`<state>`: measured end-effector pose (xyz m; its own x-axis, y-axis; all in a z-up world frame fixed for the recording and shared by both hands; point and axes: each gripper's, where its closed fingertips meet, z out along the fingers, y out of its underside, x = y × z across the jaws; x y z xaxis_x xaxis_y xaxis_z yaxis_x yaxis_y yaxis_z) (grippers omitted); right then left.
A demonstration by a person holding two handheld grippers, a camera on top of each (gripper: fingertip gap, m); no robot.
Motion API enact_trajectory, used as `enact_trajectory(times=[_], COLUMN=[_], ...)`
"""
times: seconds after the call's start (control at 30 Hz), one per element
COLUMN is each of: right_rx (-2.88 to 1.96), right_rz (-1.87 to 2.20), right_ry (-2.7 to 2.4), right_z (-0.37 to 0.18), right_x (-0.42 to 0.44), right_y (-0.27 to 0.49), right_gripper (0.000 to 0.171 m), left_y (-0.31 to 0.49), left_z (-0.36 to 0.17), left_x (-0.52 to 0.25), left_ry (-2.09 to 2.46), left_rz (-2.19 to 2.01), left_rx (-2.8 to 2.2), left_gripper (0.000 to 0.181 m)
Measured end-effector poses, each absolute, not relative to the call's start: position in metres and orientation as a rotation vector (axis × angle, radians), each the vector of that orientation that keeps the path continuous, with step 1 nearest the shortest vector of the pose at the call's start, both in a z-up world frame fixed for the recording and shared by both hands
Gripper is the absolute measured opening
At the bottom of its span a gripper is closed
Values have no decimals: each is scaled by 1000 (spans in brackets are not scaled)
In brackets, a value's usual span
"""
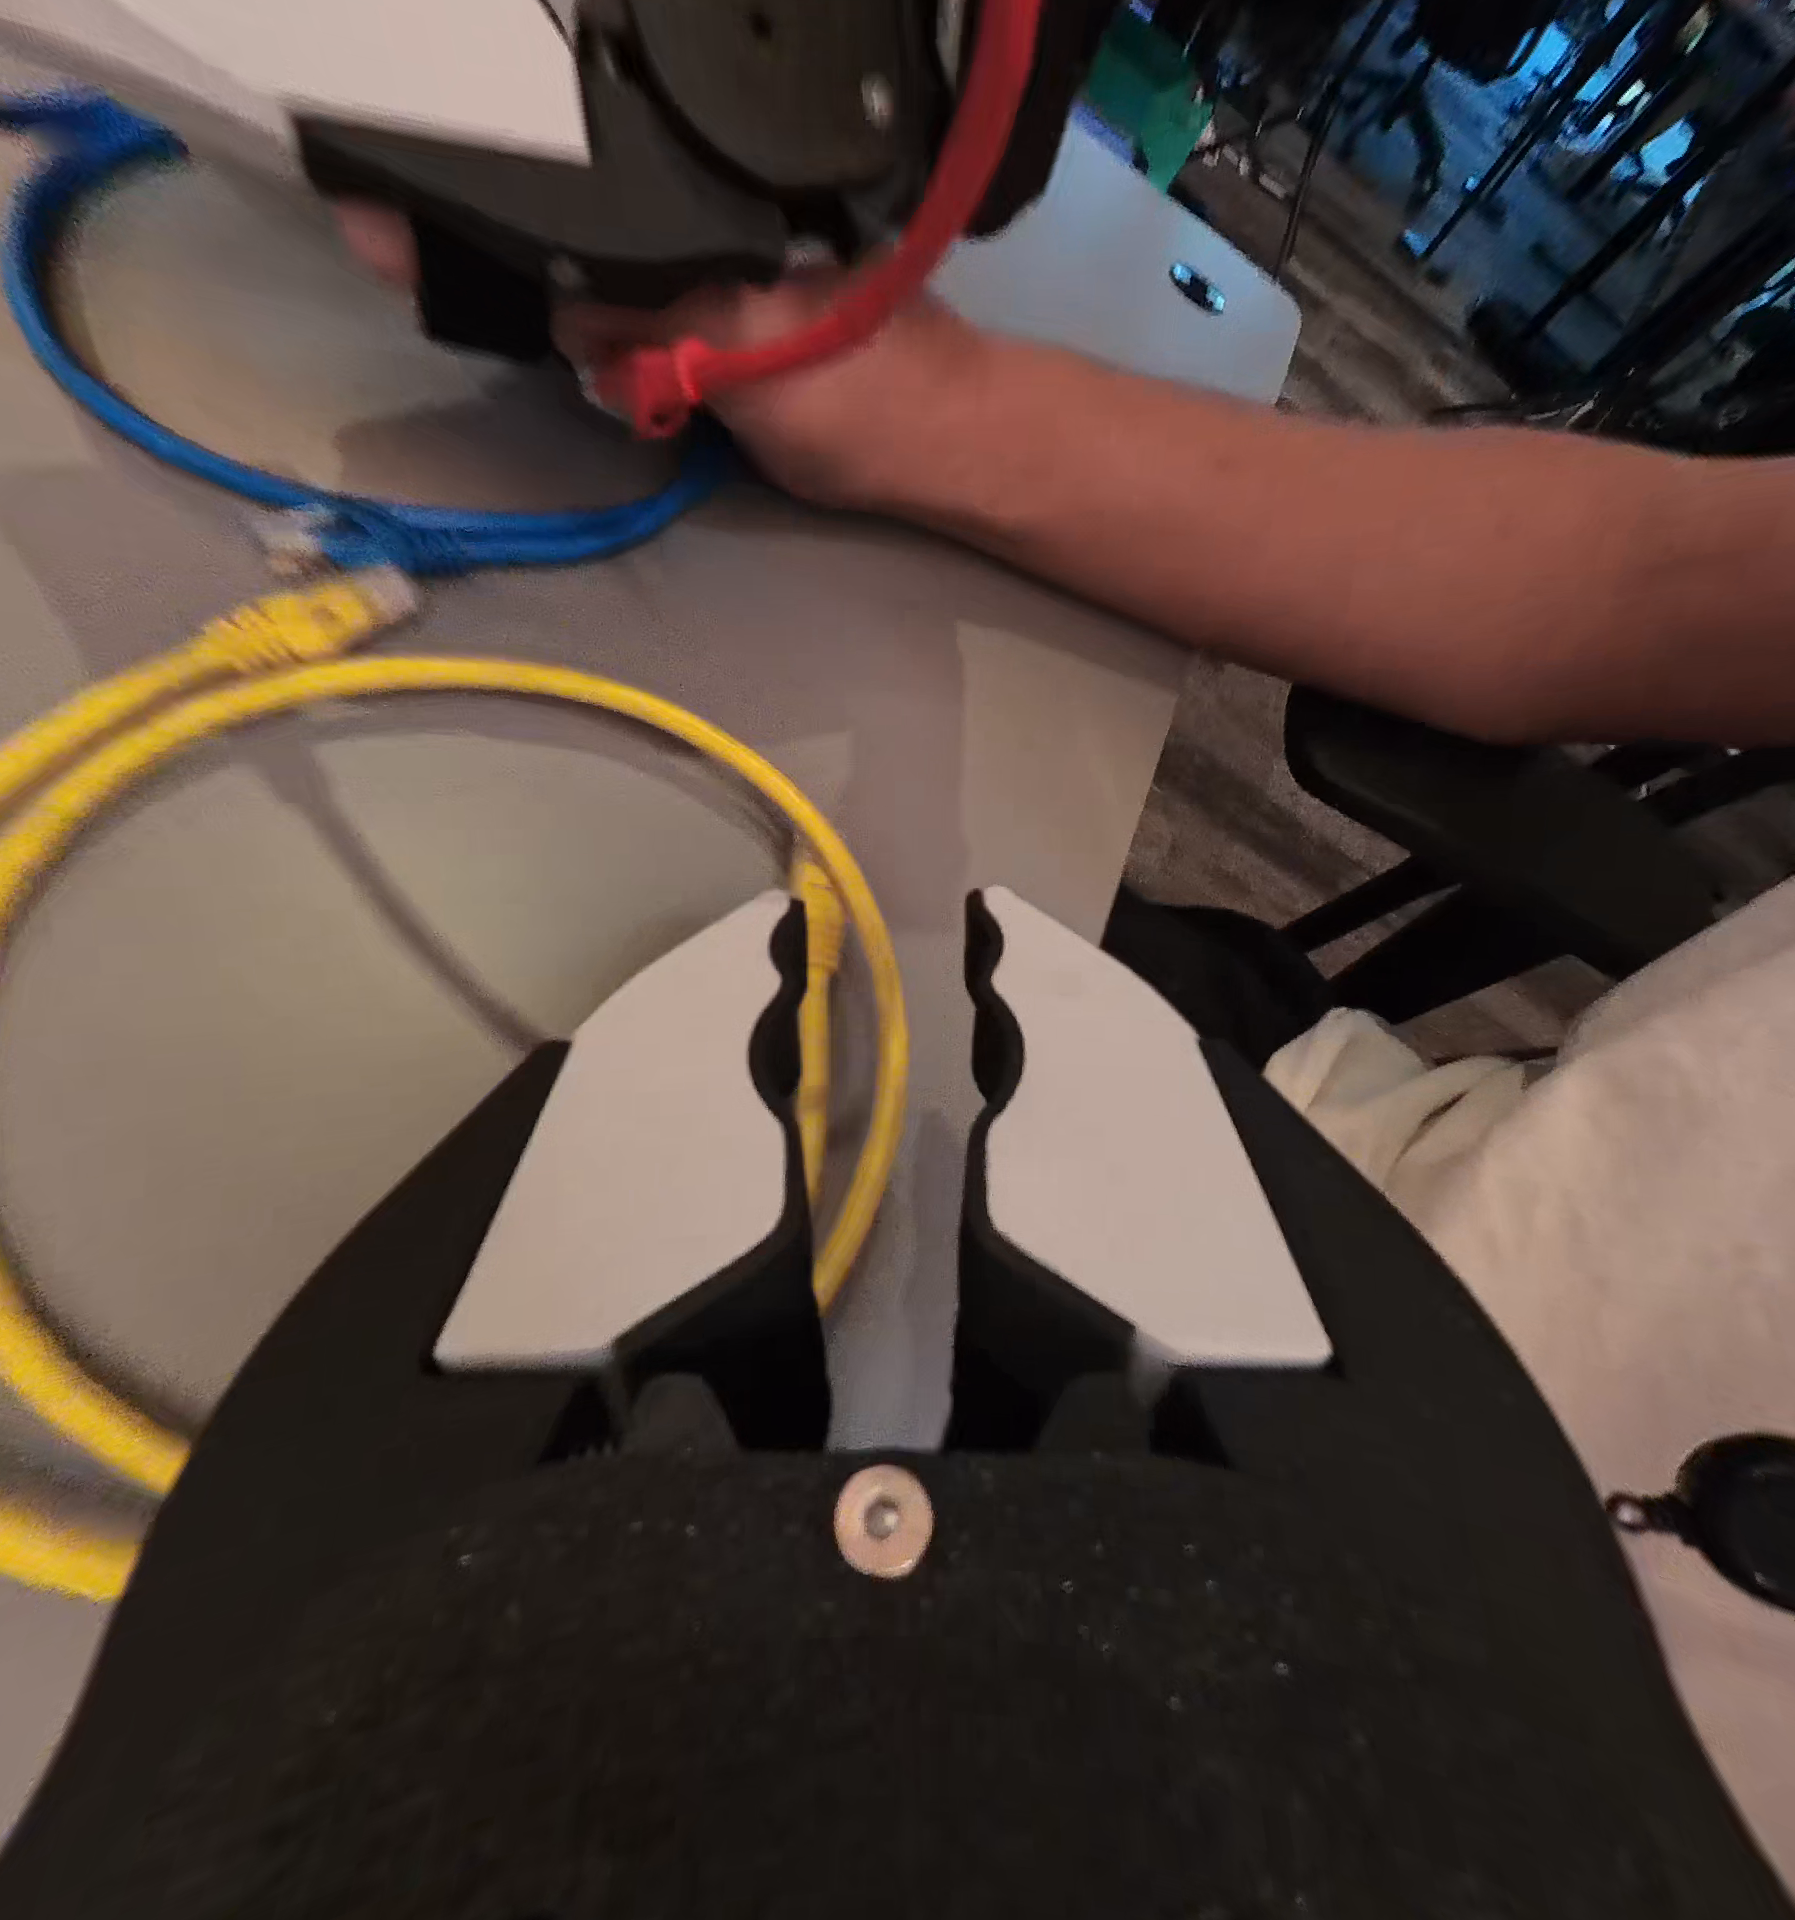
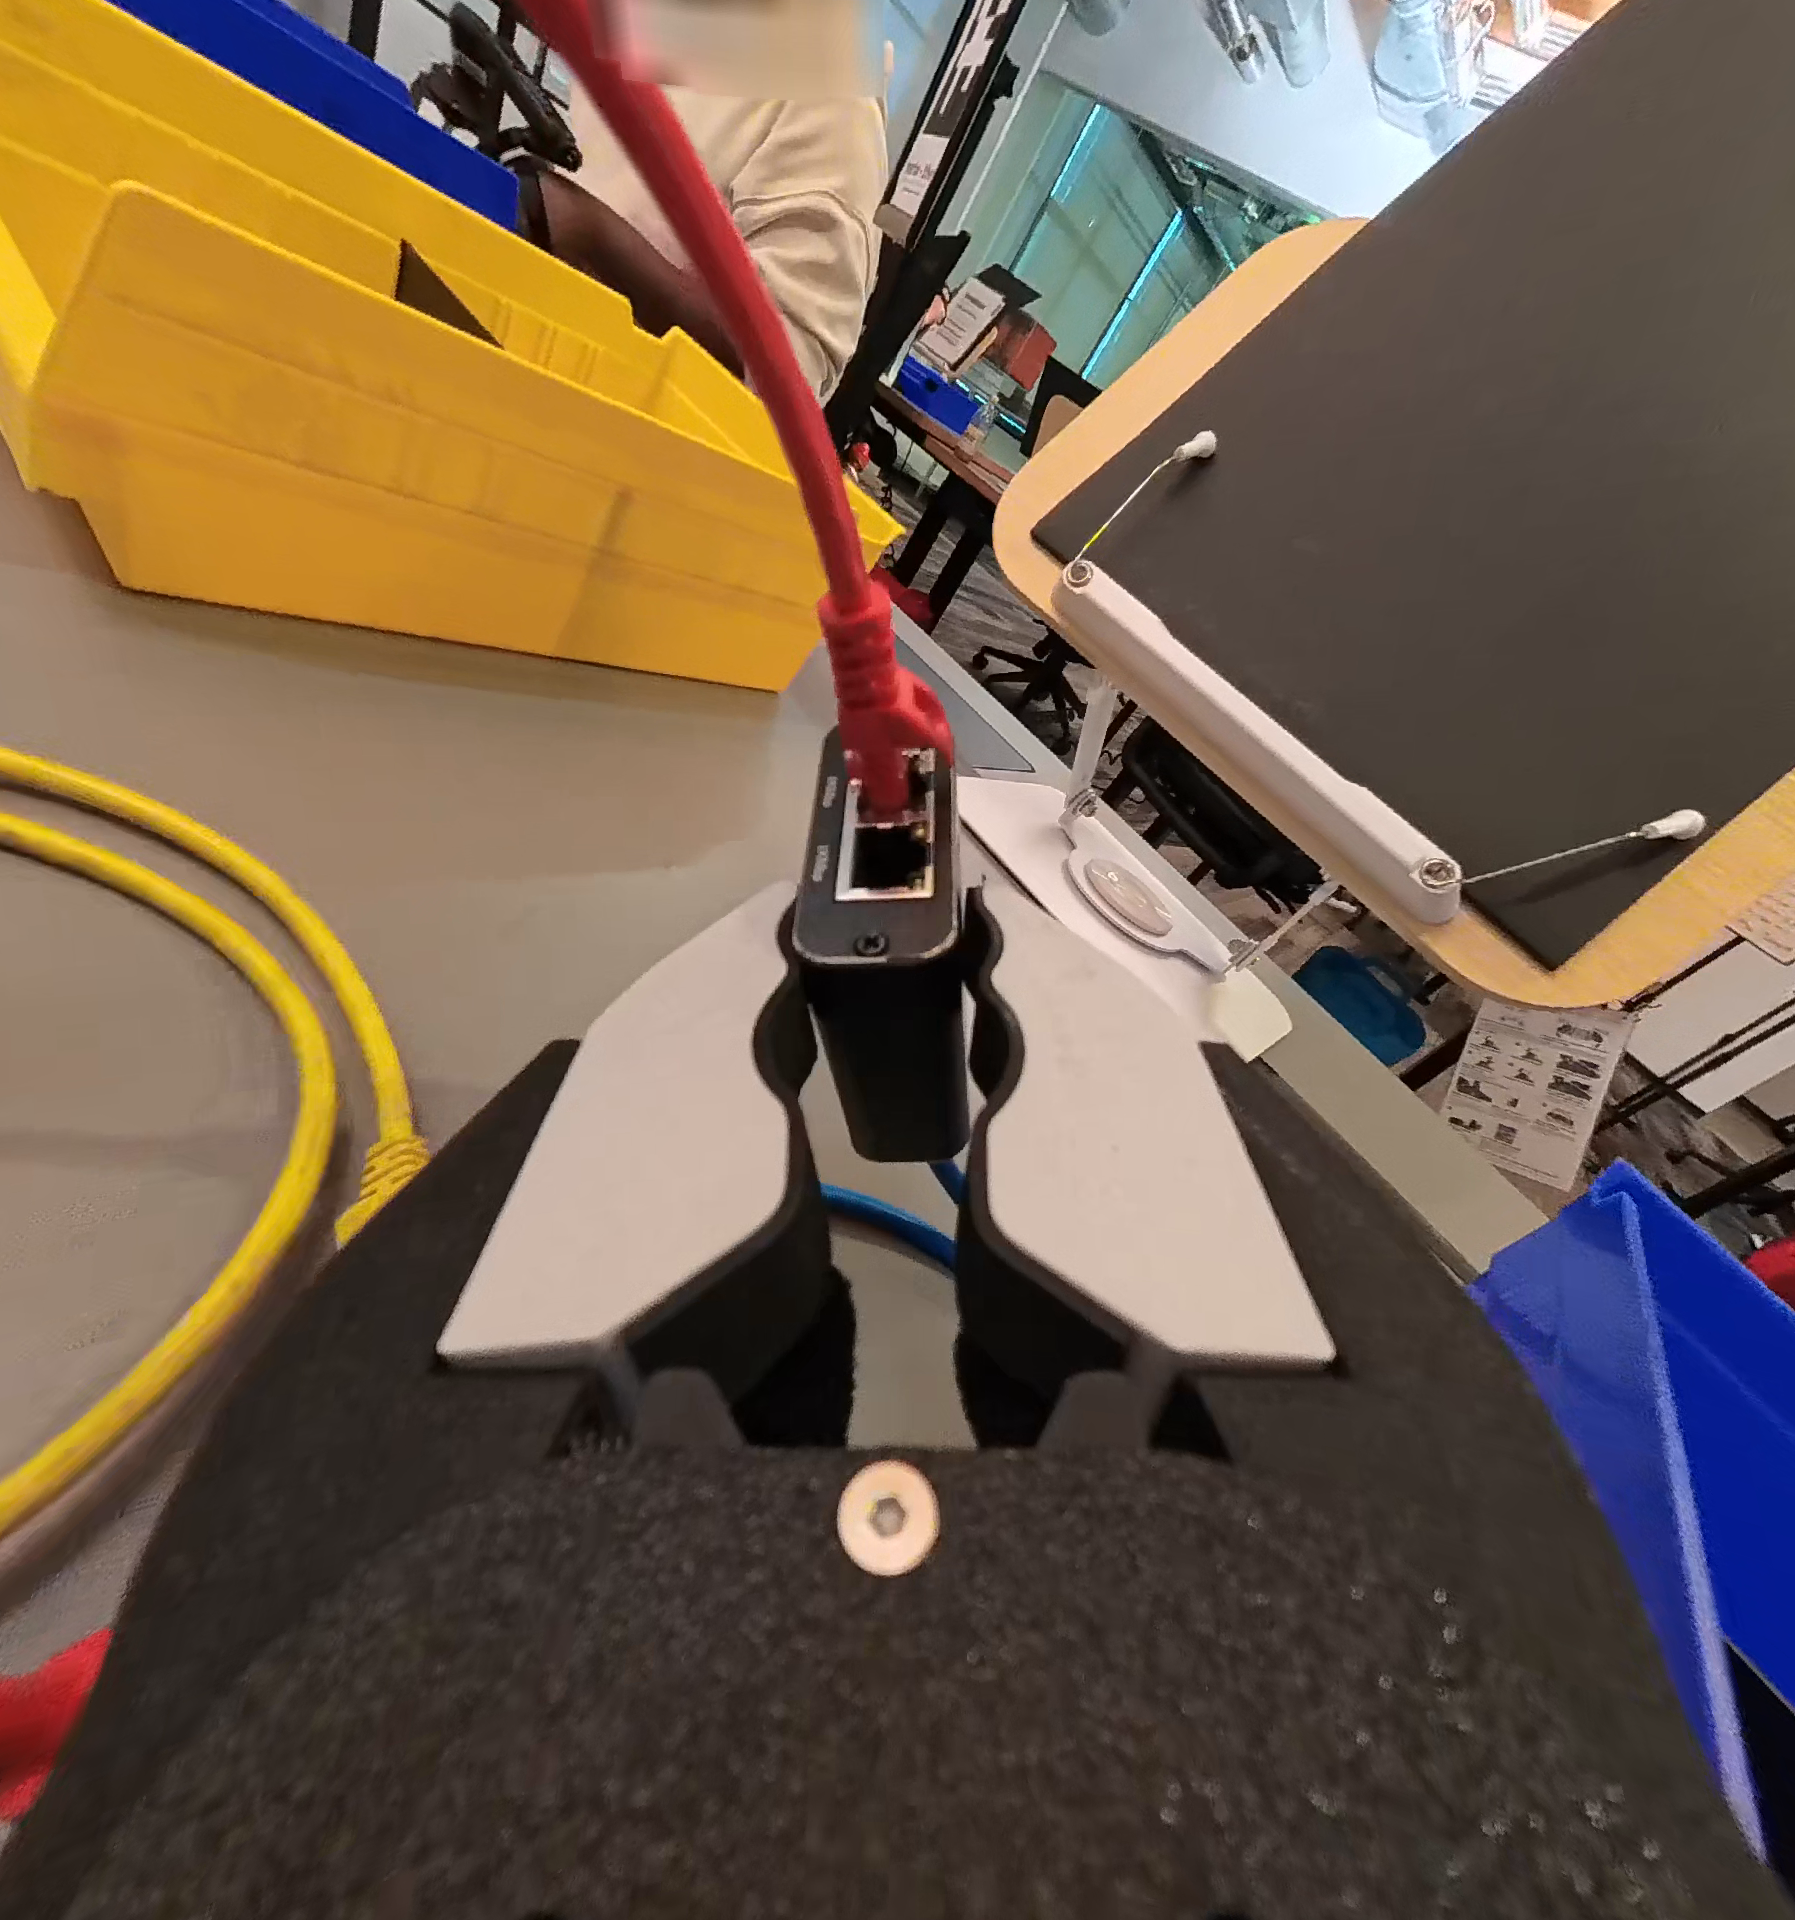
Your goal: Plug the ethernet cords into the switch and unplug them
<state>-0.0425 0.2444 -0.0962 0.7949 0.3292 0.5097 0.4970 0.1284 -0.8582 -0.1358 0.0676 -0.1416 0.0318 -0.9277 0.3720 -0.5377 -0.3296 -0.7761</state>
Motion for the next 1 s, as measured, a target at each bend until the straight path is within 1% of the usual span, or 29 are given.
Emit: enact_trajectory(times=[0.03, 0.1, 0.17, 0.33, 0.43, 0.57, 0.6, 0.77, 0.87, 0.9, 1.0], right_rx=[-1473, -1476, -1475, -1477, -1470, -1470, -1470, -1472, -1473, -1472, -1474], right_rz=[-133, -121, -115, -116, -115, -92, -89, -90, -93, -93, -90], right_ry=[-698, -687, -680, -683, -674, -655, -654, -669, -674, -674, -675], right_z=[-95, -95, -94, -95, -93, -91, -91, -93, -93, -93, -94], right_x=[-42, -41, -40, -41, -39, -37, -37, -39, -40, -40, -40], right_y=[244, 244, 245, 244, 243, 243, 243, 243, 243, 243, 243], right_gripper=[27, 26, 26, 26, 26, 26, 26, 26, 26, 26, 26], left_y=[77, 107, 138, 210, 220, 213, 208, 199, 200, 200, 202], left_z=[-133, -117, -114, -151, -176, -191, -194, -195, -193, -191, -176], left_x=[-138, -145, -150, -138, -123, -106, -104, -89, -96, -100, -111], left_ry=[1484, 1499, 1595, 2003, 2239, 2374, 2392, 2231, 2182, 2171, 2106], left_rz=[-1228, -1155, -1025, -411, -250, -379, -434, -649, -640, -638, -689], left_rx=[-1845, -1752, -1686, -1561, -1459, -1456, -1474, -1450, -1548, -1580, -1653], left_gripper=[27, 26, 26, 26, 25, 24, 16, 12, 10, 7, 5])
